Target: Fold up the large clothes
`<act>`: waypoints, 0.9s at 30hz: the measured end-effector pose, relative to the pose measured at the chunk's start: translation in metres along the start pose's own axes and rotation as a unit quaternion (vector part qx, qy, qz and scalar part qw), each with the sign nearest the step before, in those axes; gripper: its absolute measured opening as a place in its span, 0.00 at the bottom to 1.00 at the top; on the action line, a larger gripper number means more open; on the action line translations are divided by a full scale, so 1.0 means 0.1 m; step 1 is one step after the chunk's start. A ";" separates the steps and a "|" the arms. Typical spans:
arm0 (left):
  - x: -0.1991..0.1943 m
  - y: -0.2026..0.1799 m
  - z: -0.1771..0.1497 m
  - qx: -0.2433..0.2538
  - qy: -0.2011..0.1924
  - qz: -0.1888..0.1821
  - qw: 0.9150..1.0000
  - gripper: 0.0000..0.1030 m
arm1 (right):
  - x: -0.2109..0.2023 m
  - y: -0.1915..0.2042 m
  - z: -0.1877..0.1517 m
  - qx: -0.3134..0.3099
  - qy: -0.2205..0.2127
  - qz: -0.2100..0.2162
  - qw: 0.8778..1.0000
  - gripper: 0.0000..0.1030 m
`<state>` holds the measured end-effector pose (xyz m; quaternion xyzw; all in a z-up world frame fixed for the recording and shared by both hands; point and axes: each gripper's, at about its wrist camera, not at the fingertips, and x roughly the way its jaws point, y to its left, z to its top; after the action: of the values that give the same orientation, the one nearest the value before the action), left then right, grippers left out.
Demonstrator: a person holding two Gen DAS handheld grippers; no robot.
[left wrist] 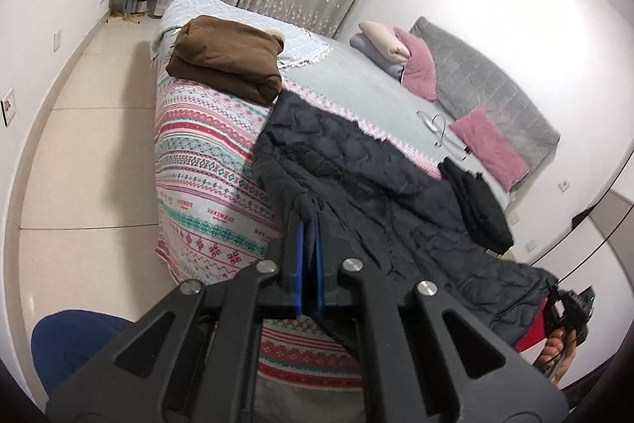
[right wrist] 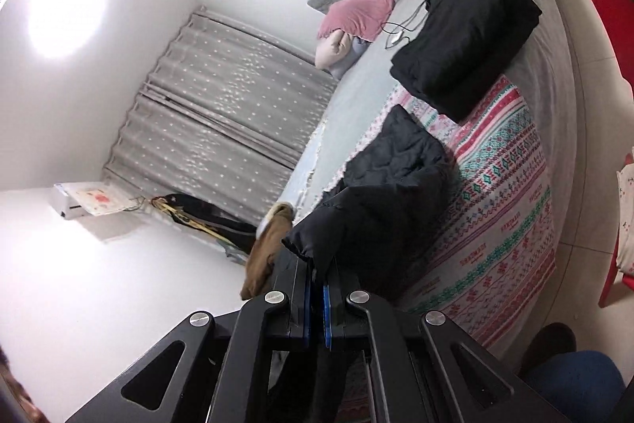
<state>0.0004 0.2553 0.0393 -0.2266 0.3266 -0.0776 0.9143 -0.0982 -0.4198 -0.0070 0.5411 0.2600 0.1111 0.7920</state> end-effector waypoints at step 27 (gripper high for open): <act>1.57 -0.55 1.82 -0.030 -0.036 0.078 0.996 0.05 | 1.63 0.50 1.59 0.034 -0.036 0.005 0.999 0.03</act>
<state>0.2377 0.2271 0.1008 -0.2307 0.3129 0.0123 0.9213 0.1286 -0.4528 0.0352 0.5728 0.2318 0.0864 0.7815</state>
